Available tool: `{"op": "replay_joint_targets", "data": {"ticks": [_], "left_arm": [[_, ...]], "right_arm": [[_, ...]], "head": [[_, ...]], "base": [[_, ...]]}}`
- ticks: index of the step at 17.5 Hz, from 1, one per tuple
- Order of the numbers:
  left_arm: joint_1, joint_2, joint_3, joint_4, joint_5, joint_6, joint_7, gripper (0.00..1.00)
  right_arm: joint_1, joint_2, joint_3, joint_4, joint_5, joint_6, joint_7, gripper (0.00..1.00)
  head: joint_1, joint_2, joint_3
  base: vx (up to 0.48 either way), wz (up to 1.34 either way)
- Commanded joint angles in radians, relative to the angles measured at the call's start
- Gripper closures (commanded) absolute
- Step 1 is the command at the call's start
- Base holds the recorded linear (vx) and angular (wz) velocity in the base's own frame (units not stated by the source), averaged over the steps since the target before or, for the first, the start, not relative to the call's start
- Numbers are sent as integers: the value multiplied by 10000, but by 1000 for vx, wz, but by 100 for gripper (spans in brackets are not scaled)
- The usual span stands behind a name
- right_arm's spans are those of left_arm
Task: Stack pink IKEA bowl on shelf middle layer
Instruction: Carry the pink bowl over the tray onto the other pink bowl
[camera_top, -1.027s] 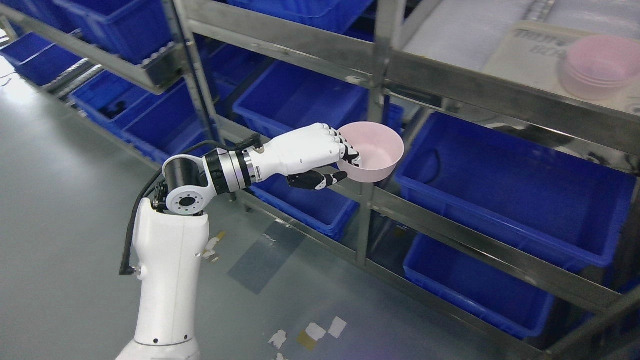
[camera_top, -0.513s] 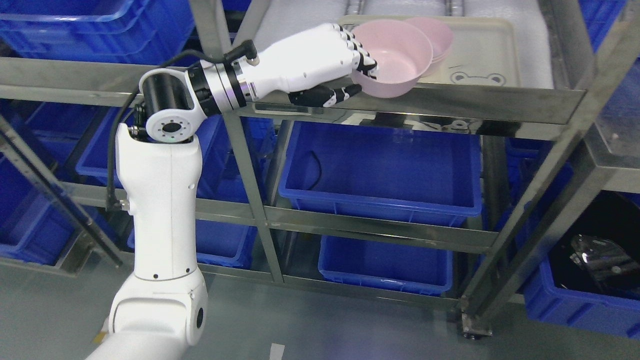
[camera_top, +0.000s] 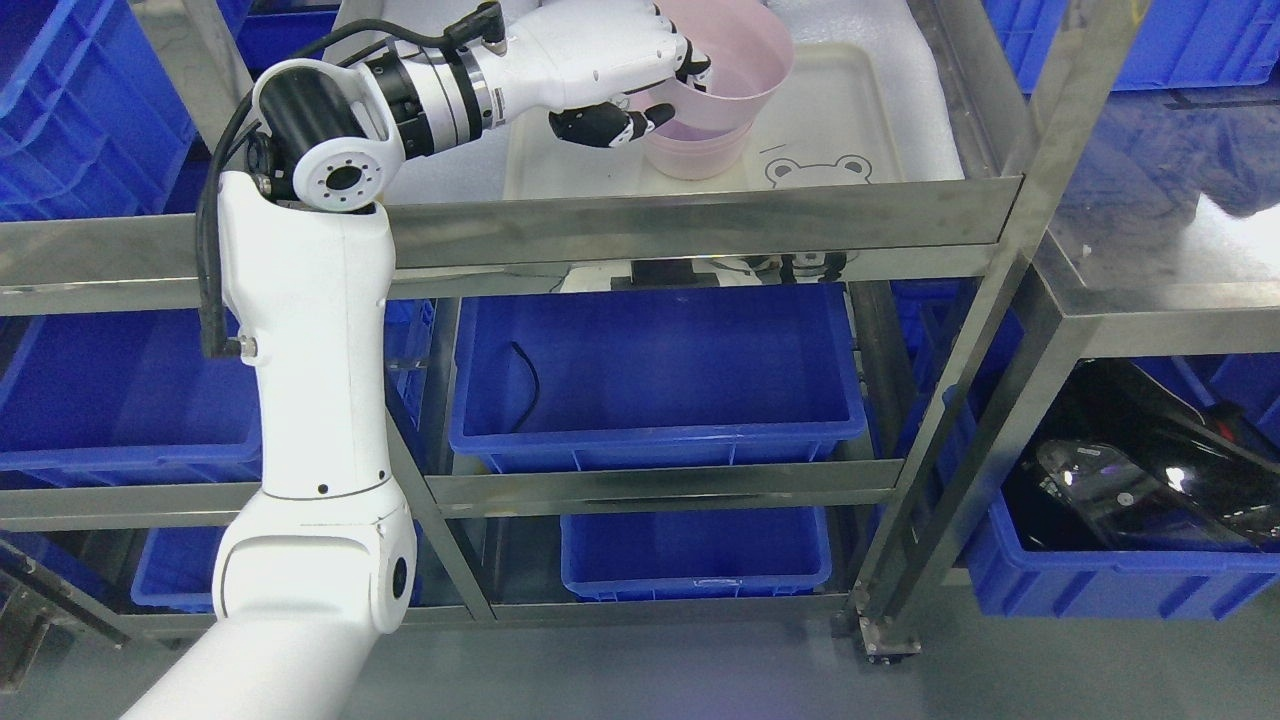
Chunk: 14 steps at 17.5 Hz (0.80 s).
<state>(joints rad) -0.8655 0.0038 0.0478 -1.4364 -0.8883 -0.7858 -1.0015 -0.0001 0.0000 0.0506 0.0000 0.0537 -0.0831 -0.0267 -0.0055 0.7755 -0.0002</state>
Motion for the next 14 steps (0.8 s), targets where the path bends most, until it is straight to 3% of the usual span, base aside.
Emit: {"op": "replay_joint_targets", "data": {"ticks": [1, 14], "left_arm": [[-212, 137, 458, 2014, -1133, 4, 166, 96], [-319, 137, 351, 2704, -1502, 4, 840, 96]], "right_arm": [[232, -175, 0, -175, 0, 2, 6, 0], [232, -175, 0, -175, 0, 2, 6, 0]], "head": [[0, 0, 0], [0, 0, 0]], "base": [[67, -133], [15, -34]]}}
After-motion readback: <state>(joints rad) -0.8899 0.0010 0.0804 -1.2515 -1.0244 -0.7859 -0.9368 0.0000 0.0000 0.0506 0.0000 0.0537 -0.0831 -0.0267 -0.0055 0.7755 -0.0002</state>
